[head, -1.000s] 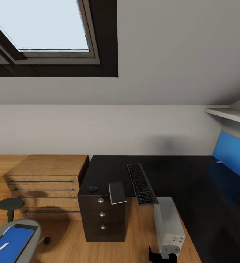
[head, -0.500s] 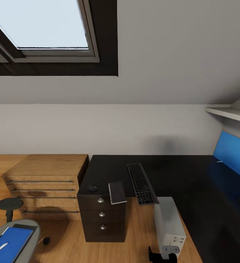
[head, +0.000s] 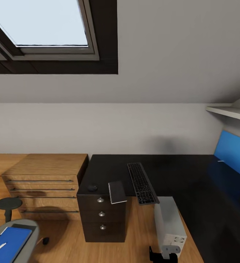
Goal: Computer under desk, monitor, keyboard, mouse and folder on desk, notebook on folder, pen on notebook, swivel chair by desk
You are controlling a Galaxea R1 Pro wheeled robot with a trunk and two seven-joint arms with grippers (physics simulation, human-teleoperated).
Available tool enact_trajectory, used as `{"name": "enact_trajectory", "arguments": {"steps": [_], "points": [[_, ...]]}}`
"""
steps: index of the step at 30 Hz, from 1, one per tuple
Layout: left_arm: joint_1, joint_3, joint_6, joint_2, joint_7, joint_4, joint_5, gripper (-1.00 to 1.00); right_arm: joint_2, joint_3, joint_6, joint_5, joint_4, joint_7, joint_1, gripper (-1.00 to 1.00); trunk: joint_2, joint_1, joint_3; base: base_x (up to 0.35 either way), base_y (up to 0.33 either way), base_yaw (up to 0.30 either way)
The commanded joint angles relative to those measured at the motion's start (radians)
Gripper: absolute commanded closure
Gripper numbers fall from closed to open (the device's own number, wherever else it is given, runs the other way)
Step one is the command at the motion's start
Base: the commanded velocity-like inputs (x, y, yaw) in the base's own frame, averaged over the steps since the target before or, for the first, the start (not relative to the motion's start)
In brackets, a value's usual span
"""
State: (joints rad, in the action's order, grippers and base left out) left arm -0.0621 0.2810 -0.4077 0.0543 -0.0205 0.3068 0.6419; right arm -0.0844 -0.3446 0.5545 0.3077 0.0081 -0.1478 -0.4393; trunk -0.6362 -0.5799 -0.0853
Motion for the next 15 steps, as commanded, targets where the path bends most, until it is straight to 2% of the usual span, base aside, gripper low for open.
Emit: {"name": "enact_trajectory", "arguments": {"steps": [1,8,15], "points": [[-0.001,0.008,-0.004,0.001,-0.002,0.000,0.009,-1.00,0.002,-0.008,0.002,0.004,0.000,-0.005,-0.001,-1.00,-0.009,-0.004,-0.005,0.000,0.000,0.000],[-0.001,0.008,-0.003,0.003,-0.004,0.002,0.009,-1.00,0.013,-0.006,-0.003,0.005,-0.013,-0.012,-0.001,-1.00,-0.058,-0.031,-0.027,0.000,0.000,0.000],[-0.001,0.007,-0.003,0.003,-0.005,0.004,0.009,-1.00,0.016,-0.005,-0.009,0.007,-0.085,-0.019,-0.001,-1.00,-0.107,-0.058,-0.049,0.000,0.000,0.000]]}}
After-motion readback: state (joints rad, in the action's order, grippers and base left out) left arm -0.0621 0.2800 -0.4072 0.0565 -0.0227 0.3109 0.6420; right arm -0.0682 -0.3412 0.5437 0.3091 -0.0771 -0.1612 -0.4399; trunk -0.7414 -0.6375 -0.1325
